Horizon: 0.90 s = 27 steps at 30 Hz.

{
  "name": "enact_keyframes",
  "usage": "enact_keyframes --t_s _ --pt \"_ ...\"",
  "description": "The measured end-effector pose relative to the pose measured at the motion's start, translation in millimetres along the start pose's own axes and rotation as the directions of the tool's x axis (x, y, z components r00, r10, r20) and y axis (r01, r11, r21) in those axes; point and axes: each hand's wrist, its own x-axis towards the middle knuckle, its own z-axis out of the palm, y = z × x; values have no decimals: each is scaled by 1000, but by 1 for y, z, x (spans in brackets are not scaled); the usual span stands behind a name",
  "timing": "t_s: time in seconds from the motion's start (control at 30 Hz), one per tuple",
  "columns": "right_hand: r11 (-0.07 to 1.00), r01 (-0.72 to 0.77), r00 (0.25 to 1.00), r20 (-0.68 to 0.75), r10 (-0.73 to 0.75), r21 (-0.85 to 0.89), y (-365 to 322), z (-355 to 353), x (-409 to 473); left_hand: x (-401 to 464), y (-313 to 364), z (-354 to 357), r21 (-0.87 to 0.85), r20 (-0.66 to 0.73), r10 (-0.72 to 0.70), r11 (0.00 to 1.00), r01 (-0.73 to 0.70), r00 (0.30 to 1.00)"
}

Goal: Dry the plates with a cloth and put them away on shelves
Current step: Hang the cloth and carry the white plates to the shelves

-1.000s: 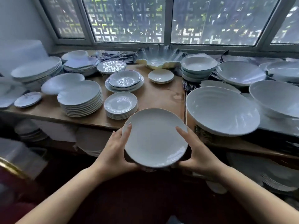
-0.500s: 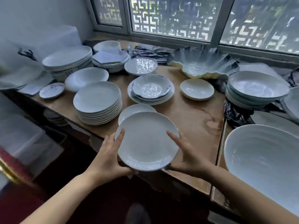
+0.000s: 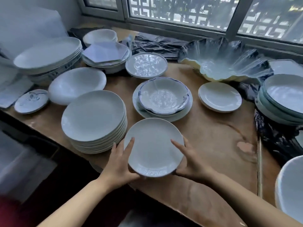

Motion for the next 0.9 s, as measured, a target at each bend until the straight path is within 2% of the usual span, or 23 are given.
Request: enact_keyframes --t_s 0.23,0.5,0.9 --pt "995 -89 991 100 92 -42 6 8 15 14 -26 23 -35 32 -6 999 7 999" --pt "977 -155 982 89 169 -148 1 7 16 17 -33 29 -80 72 -48 995 53 996" --pt "970 -241 962 126 244 -33 -2 3 8 15 -35 32 -101 68 -22 994 29 997"
